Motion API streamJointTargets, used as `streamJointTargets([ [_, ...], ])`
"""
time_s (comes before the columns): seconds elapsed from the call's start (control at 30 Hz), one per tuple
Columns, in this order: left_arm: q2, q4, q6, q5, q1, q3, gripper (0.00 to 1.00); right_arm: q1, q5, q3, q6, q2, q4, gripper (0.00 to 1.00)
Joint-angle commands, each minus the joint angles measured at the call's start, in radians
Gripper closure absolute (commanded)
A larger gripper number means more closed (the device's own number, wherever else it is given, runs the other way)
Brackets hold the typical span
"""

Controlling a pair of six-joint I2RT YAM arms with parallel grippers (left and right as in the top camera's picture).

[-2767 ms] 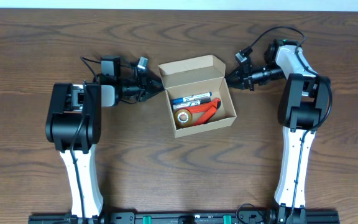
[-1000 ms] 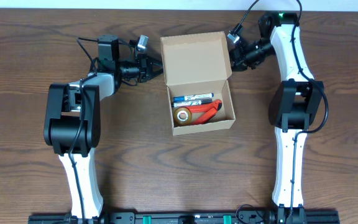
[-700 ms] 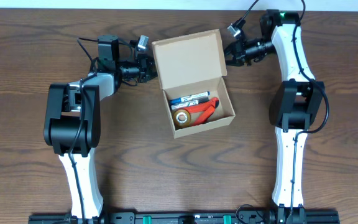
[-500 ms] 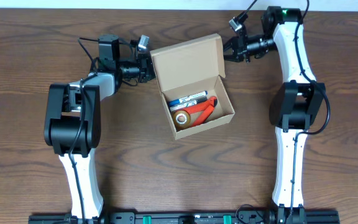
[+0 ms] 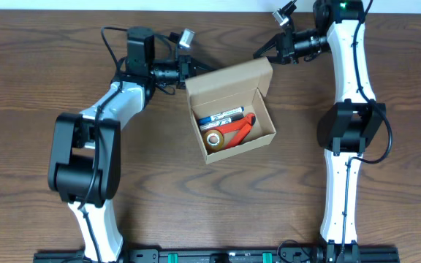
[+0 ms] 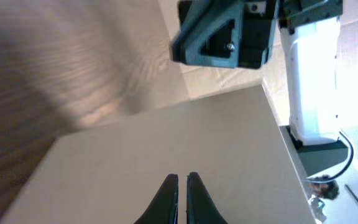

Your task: Pack container

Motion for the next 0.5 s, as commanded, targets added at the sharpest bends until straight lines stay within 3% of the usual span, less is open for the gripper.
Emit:
streamJointTargets([
  [0.0,-0.078,-0.094,0.115,-0.039,-0.043,0.02,0.94,-0.003,0.068,0.022,0.015,-0.114,-0.001,0.99],
  [0.3,-0.269,-0.885,0.665,-0.382,-0.143,0.02,0.94,-0.002,0.328,0.022,0.06,-0.298,-0.001,0.99],
  [0.37,-0.294,-1.012,0.722,-0.509,-0.162,0.02,0.94,0.002,0.447,0.022,0.068,-0.35,-0.001,0.99],
  [0.47,-0.331,-1.158,0.743,-0.816,-0.177,0.02,0.93,0.013,0.657,0.022,0.083,-0.427,0.008,0.99],
])
